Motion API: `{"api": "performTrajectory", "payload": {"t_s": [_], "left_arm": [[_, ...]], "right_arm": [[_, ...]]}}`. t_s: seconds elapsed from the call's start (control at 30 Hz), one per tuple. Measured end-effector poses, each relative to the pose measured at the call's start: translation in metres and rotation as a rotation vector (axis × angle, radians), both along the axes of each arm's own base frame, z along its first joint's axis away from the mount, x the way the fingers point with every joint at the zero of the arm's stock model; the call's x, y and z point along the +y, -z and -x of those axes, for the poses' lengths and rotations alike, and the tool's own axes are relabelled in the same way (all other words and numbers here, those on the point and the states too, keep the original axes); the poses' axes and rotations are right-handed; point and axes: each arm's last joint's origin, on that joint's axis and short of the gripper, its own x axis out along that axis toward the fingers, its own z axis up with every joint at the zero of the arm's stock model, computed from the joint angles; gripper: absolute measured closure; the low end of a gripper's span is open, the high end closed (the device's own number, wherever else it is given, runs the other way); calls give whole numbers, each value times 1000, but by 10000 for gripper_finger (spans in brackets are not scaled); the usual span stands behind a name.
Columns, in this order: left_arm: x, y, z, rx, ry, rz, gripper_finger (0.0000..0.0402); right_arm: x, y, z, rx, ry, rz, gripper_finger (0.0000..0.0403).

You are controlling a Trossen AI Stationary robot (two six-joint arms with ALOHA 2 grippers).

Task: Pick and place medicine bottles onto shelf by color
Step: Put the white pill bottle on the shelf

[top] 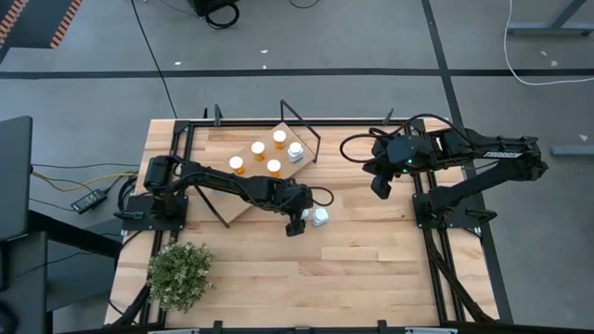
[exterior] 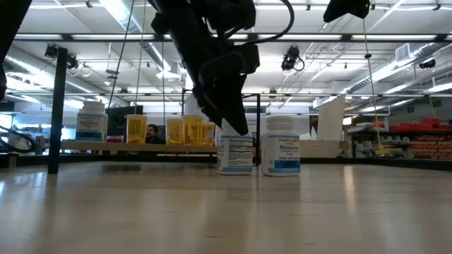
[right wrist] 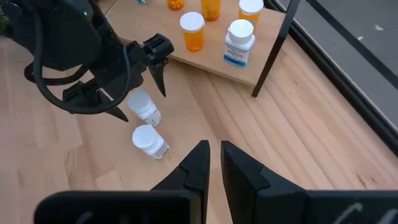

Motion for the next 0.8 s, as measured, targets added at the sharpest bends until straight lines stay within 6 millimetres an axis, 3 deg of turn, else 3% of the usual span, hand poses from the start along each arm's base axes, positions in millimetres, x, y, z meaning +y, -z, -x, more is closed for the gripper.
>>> {"api": "performTrajectory", "payload": {"t_s": [0.4,0.8], "left_arm": [[3,1,1,10,-20,-3,9],[1,0,1,8,-21,1,75]], "right_arm": [[0,0,0,-8,24,-11,356],[0,0,0,-14,38,-24,356]]}}
